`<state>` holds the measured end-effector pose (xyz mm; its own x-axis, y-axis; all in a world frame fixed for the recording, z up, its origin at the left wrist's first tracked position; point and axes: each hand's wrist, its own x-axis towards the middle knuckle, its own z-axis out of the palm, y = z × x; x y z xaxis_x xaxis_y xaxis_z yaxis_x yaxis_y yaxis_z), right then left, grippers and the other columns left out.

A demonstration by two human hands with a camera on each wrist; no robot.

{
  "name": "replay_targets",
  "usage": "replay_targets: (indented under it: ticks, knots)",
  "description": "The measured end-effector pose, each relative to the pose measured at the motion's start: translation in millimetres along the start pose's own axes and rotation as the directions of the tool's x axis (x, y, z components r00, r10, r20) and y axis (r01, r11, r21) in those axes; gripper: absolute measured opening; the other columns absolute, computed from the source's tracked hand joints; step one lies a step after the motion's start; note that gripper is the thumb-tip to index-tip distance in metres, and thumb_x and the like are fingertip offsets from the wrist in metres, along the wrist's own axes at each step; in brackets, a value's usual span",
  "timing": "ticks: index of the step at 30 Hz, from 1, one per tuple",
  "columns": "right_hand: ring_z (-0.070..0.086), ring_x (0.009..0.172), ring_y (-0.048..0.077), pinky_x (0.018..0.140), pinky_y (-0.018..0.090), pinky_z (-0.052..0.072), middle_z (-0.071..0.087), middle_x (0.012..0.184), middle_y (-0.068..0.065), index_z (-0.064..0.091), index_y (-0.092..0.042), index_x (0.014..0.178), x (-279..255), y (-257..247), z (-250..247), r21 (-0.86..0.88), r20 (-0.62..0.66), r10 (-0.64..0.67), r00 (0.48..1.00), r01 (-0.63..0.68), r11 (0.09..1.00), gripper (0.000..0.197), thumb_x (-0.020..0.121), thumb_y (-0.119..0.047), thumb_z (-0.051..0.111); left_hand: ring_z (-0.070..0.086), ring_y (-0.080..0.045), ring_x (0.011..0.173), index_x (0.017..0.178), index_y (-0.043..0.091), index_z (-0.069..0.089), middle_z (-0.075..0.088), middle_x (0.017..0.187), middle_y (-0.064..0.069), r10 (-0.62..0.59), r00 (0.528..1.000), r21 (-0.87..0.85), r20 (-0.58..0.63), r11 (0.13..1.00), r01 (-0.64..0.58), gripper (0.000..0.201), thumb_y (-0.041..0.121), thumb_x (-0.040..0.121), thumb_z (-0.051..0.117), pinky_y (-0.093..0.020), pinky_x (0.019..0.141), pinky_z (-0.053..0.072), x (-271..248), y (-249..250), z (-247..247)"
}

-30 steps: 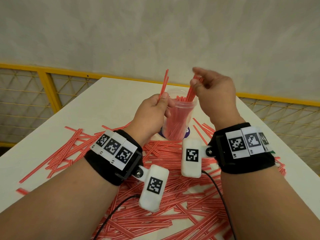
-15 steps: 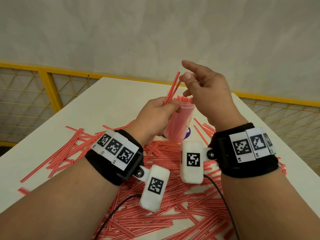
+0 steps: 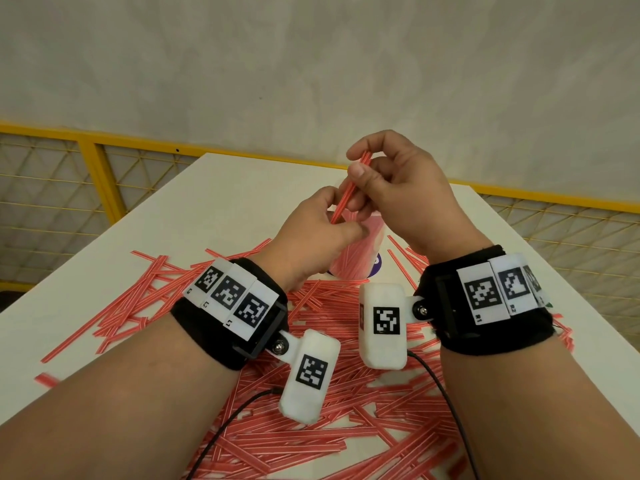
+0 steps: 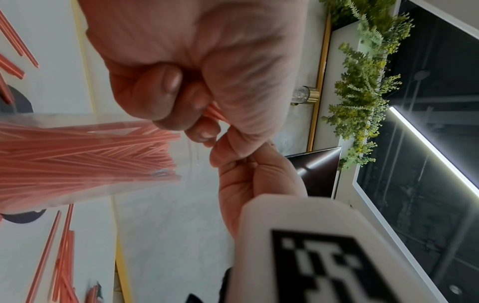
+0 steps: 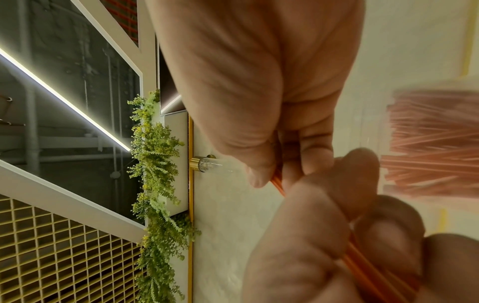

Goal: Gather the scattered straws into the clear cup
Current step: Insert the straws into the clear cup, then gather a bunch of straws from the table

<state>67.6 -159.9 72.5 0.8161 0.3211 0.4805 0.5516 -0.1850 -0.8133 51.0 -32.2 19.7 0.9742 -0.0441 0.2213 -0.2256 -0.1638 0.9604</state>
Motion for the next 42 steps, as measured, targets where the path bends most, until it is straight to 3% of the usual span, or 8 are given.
replay_targets:
  ticks: [5, 11, 19, 26, 31, 35, 39, 42]
  knots:
    - [0.056, 0.049, 0.01, 0.048, 0.026, 0.049, 0.064, 0.068, 0.006, 0.055, -0.017, 0.096, 4.6, -2.1, -9.2, 0.047, -0.267, -0.115, 0.957, 0.132, 0.99, 0.016, 0.095, -0.001, 0.053, 0.064, -0.011, 0.077, 0.109, 0.03, 0.055, 0.064, 0.1, 0.006, 0.05, 0.996, 0.055, -0.077, 0.997, -0.046, 0.046, 0.028, 0.068, 0.074, -0.03, 0.068, 0.053, 0.2, 5.1, -3.6]
    - [0.057, 0.052, 0.012, 0.052, 0.03, 0.051, 0.061, 0.07, 0.009, 0.052, -0.024, 0.097, 7.8, 2.1, -30.3, -0.075, -0.573, -0.241, 0.784, 0.243, 0.967, 0.016, 0.094, -0.008, 0.052, 0.04, -0.004, 0.125, 0.138, 0.029, 0.045, 0.032, 0.148, 0.012, 0.133, 0.991, 0.316, 0.011, 0.94, -0.13, 0.064, 0.016, 0.08, 0.07, -0.021, 0.095, 0.035, 5.9, 0.7, -12.2]
    - [0.065, 0.081, 0.018, 0.079, 0.029, 0.051, 0.067, 0.087, 0.0, 0.065, -0.02, 0.118, 11.3, 24.8, -25.3, -0.396, -0.361, -0.091, 0.928, -0.064, 0.916, 0.024, 0.097, -0.025, 0.054, 0.042, -0.006, 0.129, 0.139, 0.025, 0.046, 0.032, 0.152, 0.011, 0.153, 0.988, 0.408, 0.035, 0.9, -0.154, 0.061, 0.009, 0.082, 0.06, -0.017, 0.095, 0.032, 6.4, -2.2, -11.3]
    - [0.049, 0.053, 0.003, 0.04, 0.003, 0.031, 0.065, 0.081, -0.004, 0.074, -0.022, 0.096, 9.2, 27.2, -29.4, -0.634, -0.135, 0.138, 0.981, -0.193, 0.749, 0.026, 0.092, -0.008, 0.052, 0.041, -0.007, 0.132, 0.14, 0.023, 0.045, 0.031, 0.153, 0.009, 0.157, 0.987, 0.419, 0.031, 0.895, -0.156, 0.062, 0.006, 0.082, 0.059, -0.019, 0.099, 0.033, 8.2, -3.9, -11.3]
    - [0.05, 0.06, 0.0, 0.046, -0.001, 0.033, 0.069, 0.095, -0.004, 0.072, -0.02, 0.108, 7.8, 24.3, -25.0, -0.656, -0.121, 0.134, 0.984, -0.181, 0.733, 0.023, 0.095, -0.013, 0.054, 0.023, -0.009, 0.145, 0.153, 0.028, 0.023, 0.008, 0.162, 0.014, 0.059, 0.99, 0.446, 0.128, 0.888, -0.111, 0.076, 0.005, 0.087, 0.054, -0.031, 0.116, 0.028, 8.6, -6.1, -15.5]
    - [0.056, 0.074, 0.003, 0.067, 0.013, 0.039, 0.071, 0.101, -0.005, 0.072, -0.023, 0.107, 3.5, 6.5, -38.3, -0.66, -0.164, 0.065, 0.984, -0.158, 0.734, 0.019, 0.089, -0.02, 0.066, 0.042, -0.018, 0.135, 0.152, 0.032, 0.02, 0.018, 0.16, 0.008, 0.006, 0.995, 0.402, 0.095, 0.915, -0.044, 0.076, 0.01, 0.089, 0.055, -0.034, 0.102, 0.044, 8.2, 3.3, -21.4]
    - [0.052, 0.045, -0.001, 0.042, 0.013, 0.041, 0.063, 0.063, -0.008, 0.07, -0.023, 0.076, -8.9, -11.3, -47.1, -0.568, -0.135, 0.101, 0.986, -0.161, 0.807, 0.008, 0.079, -0.02, 0.076, 0.059, -0.011, 0.1, 0.118, 0.028, 0.053, 0.054, 0.124, 0.007, 0.103, 0.988, 0.432, -0.111, 0.901, -0.046, 0.038, 0.014, 0.085, 0.063, -0.02, 0.073, 0.042, 8.4, 17.5, -31.0]
    - [0.054, 0.048, 0.0, 0.041, 0.01, 0.04, 0.062, 0.061, -0.01, 0.072, -0.021, 0.076, -14.6, -10.5, -37.2, -0.669, 0.037, 0.216, 0.976, -0.136, 0.73, 0.007, 0.076, -0.018, 0.078, 0.054, -0.003, 0.074, 0.104, 0.025, 0.059, 0.055, 0.098, 0.011, 0.05, 0.998, 0.521, -0.041, 0.853, -0.022, 0.023, 0.014, 0.085, 0.067, -0.008, 0.049, 0.039, 8.3, 20.1, -31.9]
